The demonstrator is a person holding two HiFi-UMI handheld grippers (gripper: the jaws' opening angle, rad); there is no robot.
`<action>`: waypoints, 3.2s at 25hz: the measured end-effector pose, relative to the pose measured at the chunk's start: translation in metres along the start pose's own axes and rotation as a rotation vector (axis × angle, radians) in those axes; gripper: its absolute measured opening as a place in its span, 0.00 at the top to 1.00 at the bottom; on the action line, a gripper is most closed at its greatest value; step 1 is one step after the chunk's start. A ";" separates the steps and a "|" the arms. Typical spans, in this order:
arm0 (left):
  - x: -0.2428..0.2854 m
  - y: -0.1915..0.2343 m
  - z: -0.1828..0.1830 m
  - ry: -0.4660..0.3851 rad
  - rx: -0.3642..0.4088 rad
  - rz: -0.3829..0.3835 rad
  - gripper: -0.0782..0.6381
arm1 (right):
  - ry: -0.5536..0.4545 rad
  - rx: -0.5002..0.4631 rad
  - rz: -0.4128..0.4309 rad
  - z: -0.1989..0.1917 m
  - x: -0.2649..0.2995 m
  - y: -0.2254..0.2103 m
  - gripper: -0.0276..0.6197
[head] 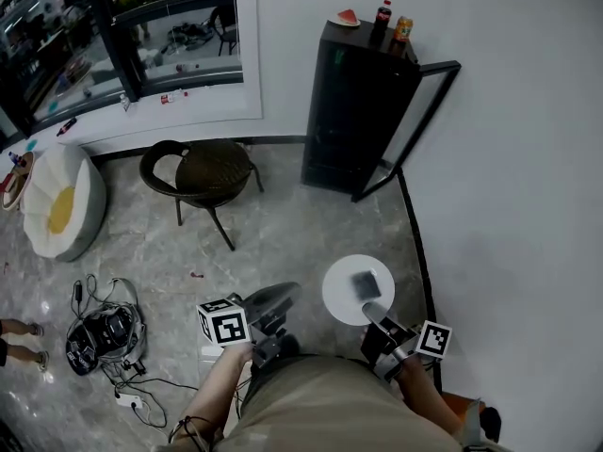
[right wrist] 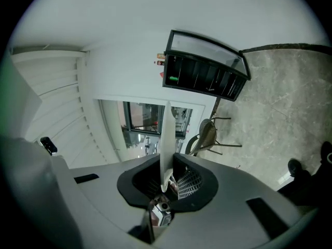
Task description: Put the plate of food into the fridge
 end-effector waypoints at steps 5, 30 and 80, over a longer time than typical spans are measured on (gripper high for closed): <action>-0.011 0.003 0.016 -0.004 0.017 -0.003 0.87 | 0.006 -0.025 0.018 -0.002 0.019 0.010 0.89; 0.043 0.005 0.034 -0.031 0.136 0.097 0.87 | 0.073 0.040 0.064 0.061 0.040 -0.008 0.89; 0.204 0.065 0.111 -0.010 0.137 0.149 0.87 | 0.148 0.035 0.079 0.238 0.078 -0.032 0.89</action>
Point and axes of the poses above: the fingertips, and each gripper's own axes: x forward along the fingers, y to its left, z out of its top, the point moved 10 cm from there along -x, backward along the fingers, and after that the axes turned 1 degree about y, right-handed, at the moved point
